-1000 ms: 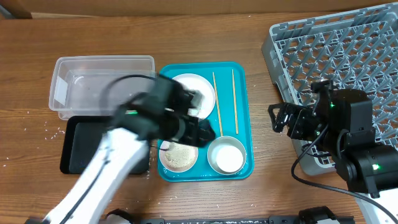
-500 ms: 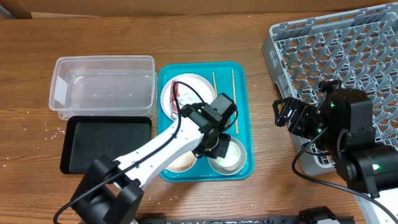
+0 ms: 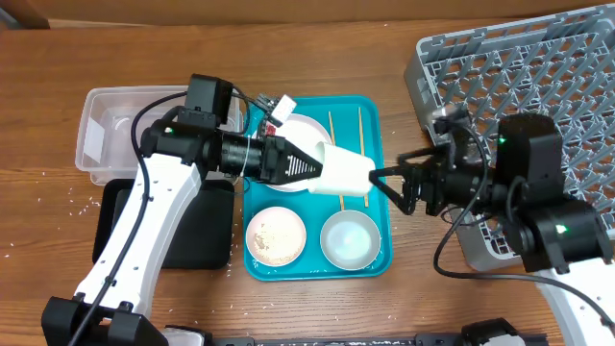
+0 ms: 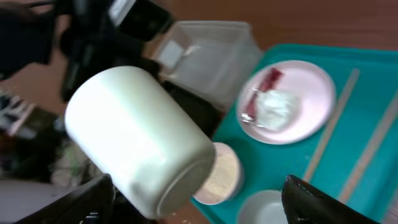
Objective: Sort waste into correct bins and load items into the dishwasher
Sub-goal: 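Lift the white cup with the right gripper and place it in the rack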
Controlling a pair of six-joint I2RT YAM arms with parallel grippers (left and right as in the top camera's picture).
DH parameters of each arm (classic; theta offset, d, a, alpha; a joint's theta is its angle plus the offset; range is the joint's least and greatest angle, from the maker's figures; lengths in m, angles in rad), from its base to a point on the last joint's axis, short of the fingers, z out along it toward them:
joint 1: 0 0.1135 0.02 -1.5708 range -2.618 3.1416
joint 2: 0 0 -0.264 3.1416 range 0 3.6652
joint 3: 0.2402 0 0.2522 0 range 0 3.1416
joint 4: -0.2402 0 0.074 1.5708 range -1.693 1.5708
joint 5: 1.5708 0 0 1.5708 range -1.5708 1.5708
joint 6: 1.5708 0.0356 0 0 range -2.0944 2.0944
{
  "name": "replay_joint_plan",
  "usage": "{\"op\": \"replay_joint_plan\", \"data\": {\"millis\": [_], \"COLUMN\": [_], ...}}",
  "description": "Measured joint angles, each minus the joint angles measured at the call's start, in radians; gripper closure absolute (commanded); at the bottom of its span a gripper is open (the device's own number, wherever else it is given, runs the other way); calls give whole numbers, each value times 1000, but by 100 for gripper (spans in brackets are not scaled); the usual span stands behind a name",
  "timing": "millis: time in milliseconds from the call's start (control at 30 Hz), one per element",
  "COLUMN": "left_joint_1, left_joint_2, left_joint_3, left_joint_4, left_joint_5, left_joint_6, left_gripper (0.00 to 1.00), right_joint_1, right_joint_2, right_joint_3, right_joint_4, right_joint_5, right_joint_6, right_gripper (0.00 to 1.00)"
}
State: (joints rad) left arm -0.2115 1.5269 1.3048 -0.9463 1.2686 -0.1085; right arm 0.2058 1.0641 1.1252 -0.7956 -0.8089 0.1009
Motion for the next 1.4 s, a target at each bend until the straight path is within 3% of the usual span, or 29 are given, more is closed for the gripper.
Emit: {"op": "replay_joint_plan", "data": {"millis": [167, 267, 400, 500, 533, 567, 633, 667, 900, 1033, 1067, 1100, 1267, 1400], "left_joint_1": [0, 0, 5, 6, 6, 9, 8, 8, 8, 8, 8, 8, 8, 8], "left_joint_2": [0, 0, 0, 0, 0, 0, 0, 0, 0, 0, 0, 0, 0, 0], "left_joint_3": [0, 0, 0, 0, 0, 0, 0, 0, 0, 0, 0, 0, 0, 0], "left_joint_4": [2, 3, 0, 0, 0, 0, 1, 1, 0, 0, 0, 0, 0, -8], "left_joint_5": [91, 136, 155, 165, 170, 176, 171, 168, 96, 58, 48, 40, -4, -19], "left_joint_6": [16, 19, 31, 34, 34, 34, 33, 38, 34, 32, 32, 32, 30, 30], "left_gripper": [96, 96, 96, 96, 92, 79, 17, 0, 0, 0, 0, 0, 0, 0], "right_joint_1": [55, 98, 130, 132, 132, 132, 133, 135, -51, -313, -319, -417, -618, -663], "right_joint_2": [20, 39, 69, 71, 71, 71, 71, 71, 8, -30, -30, -29, -2, 76], "right_joint_3": [0, 0, 0, 0, 0, 0, 0, 0, 5, 32, 32, 36, 38, 43], "right_joint_4": [77, 118, 150, 183, 188, 190, 194, 194, 20, -246, -249, -325, -361, -356], "right_joint_5": [-159, -172, -186, -195, -199, -204, -209, -211, -131, 196, 206, 369, 606, 684], "right_joint_6": [-27, -32, -38, -21, -16, -11, -2, 0, 10, 93, 96, 148, 252, 288], "right_gripper": [13, 28, 24, 34, 41, 43, 44, 44, 45, 45, 46, 48, 49, 49]}}
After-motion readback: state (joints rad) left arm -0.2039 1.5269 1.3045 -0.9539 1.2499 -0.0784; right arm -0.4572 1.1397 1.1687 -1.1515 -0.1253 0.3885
